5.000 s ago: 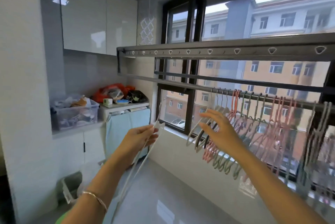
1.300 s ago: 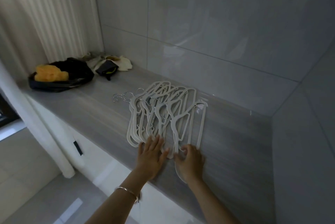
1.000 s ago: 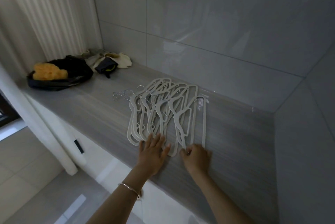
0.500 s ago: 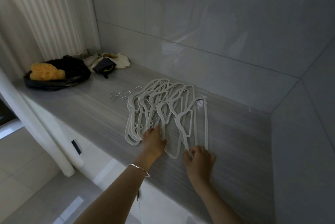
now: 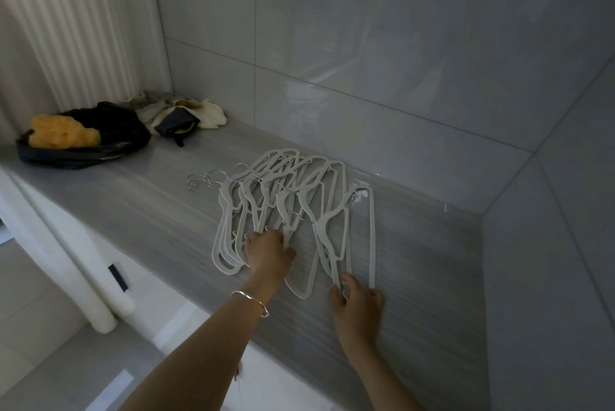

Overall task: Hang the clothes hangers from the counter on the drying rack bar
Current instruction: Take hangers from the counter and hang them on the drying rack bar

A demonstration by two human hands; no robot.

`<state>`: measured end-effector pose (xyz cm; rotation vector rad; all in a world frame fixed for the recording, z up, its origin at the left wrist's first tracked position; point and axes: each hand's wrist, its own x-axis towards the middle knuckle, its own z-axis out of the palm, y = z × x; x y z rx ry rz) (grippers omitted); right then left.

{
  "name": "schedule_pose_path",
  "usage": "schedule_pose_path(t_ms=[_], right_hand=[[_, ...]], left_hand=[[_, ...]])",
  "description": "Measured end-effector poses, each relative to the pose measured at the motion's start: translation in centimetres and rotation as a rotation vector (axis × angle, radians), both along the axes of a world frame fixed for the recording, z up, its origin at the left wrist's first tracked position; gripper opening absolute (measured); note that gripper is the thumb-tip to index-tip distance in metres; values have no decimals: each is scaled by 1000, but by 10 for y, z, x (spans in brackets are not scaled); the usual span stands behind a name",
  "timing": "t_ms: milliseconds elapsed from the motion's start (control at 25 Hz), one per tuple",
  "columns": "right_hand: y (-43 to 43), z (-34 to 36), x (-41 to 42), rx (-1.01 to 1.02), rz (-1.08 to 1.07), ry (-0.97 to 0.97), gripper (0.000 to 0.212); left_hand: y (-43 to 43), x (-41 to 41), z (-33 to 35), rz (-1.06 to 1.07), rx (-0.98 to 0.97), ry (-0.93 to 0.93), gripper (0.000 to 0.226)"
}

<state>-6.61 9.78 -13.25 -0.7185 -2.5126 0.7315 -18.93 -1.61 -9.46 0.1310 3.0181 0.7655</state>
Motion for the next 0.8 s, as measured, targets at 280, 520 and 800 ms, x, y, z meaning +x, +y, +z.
schedule_pose_path(t_ms=[280,520,800], right_hand=[[12,16,-11,-194,-63,-6,26],[18,17,-18,-307,-118,51,28],[-6,35,-18,-179,-11,104,23]], left_hand=[[-19,3,-3,106,976,-262,34],[-30,15,3,140,1132,-323,35],[-20,27,18,122,1186,-278,34]])
